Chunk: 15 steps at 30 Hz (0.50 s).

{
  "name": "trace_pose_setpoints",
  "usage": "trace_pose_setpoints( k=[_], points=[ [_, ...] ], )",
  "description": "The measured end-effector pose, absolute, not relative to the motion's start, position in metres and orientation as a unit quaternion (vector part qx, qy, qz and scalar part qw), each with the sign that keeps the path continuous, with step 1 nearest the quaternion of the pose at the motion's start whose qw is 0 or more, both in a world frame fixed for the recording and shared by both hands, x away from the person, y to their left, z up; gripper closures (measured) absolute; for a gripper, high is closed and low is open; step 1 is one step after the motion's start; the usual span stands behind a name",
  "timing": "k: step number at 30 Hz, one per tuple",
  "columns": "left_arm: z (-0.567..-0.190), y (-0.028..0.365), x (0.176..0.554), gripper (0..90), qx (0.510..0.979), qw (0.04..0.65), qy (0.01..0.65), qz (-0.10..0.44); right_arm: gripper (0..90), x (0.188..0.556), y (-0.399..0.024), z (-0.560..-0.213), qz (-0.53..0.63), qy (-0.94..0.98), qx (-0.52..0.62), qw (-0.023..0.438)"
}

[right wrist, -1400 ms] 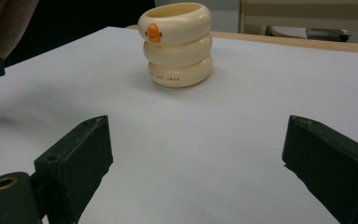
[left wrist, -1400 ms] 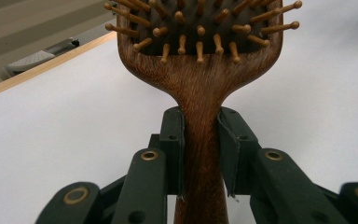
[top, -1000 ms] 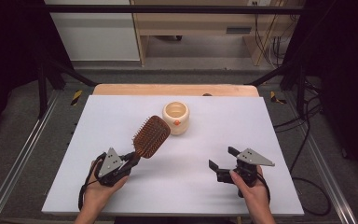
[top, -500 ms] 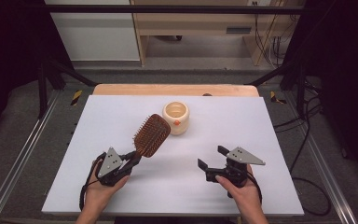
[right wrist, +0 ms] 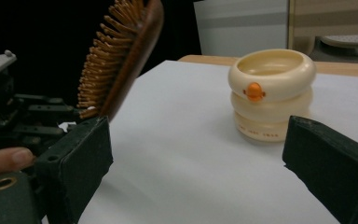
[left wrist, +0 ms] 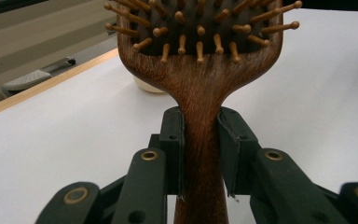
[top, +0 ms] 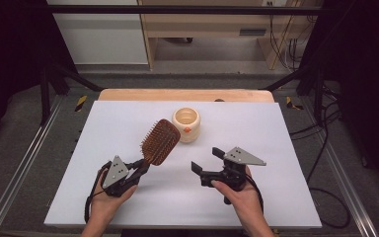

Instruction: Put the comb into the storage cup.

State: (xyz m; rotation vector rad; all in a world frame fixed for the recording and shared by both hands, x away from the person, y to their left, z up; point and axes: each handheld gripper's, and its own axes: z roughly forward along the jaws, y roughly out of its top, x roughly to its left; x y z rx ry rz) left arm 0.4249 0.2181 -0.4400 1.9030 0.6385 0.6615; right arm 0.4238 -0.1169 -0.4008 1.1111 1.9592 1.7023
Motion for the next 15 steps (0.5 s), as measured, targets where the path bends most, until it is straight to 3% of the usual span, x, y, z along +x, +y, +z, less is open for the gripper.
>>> trace_pose_setpoints(
  k=[15],
  points=[
    [-0.439, 0.218, 0.424, 72.3, 0.778, 0.501, 0.264, 0.272, 6.9, 0.435, -0.076, -0.376, 0.609, 0.683, 0.377, 0.146]
  ],
)
